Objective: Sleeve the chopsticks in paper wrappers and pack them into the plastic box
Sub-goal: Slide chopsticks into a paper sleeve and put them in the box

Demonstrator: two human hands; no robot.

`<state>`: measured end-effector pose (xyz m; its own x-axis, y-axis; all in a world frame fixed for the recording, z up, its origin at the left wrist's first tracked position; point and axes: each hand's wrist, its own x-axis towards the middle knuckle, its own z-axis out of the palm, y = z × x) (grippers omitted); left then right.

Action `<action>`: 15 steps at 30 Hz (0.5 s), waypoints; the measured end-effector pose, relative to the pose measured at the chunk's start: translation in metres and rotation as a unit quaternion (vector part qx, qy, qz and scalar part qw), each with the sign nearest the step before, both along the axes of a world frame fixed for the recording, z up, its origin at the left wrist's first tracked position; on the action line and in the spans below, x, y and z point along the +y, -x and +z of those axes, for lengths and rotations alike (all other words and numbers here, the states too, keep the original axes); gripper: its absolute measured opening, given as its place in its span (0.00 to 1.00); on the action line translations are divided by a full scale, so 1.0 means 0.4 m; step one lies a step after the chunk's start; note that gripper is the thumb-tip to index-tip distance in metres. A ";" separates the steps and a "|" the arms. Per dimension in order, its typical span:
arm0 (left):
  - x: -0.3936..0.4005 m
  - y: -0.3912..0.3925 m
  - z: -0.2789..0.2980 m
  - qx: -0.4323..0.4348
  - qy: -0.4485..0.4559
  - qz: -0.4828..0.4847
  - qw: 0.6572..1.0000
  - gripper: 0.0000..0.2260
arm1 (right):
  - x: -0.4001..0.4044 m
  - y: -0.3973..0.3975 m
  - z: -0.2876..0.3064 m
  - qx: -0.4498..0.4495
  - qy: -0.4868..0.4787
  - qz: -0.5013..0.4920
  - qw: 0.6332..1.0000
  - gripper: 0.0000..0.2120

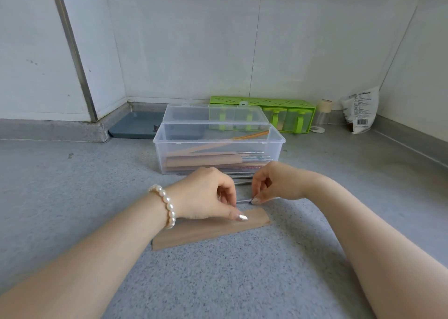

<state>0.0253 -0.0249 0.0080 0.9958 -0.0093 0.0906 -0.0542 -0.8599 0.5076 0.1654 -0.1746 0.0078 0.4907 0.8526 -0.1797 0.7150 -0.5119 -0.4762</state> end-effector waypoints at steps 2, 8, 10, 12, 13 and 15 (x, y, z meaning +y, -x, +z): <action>-0.023 0.001 -0.008 0.006 -0.055 -0.007 0.998 0.16 | -0.003 -0.001 0.001 -0.004 -0.001 0.002 1.000 0.08; -0.045 -0.008 -0.029 0.025 -0.111 -0.018 0.993 0.22 | -0.030 -0.012 0.022 -0.005 -0.010 -0.020 1.000 0.06; -0.045 -0.010 -0.030 0.035 -0.084 -0.014 0.996 0.21 | -0.042 -0.014 0.030 0.017 -0.036 -0.038 0.998 0.06; -0.045 -0.011 -0.031 0.045 -0.049 -0.006 0.998 0.18 | -0.049 -0.013 0.036 0.038 -0.080 -0.063 0.994 0.04; -0.046 -0.010 -0.030 0.048 -0.034 -0.004 0.998 0.17 | -0.051 -0.010 0.039 0.053 -0.106 -0.075 0.990 0.04; -0.047 -0.011 -0.029 0.051 -0.011 -0.003 0.999 0.15 | -0.051 -0.004 0.044 0.082 -0.148 -0.089 0.982 0.04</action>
<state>0.0295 -0.0438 -0.0036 0.9998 -0.0170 -0.0124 -0.0088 -0.8709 0.4914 0.1668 -0.1949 0.0253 0.6213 0.7831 -0.0261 0.5291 -0.4439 -0.7232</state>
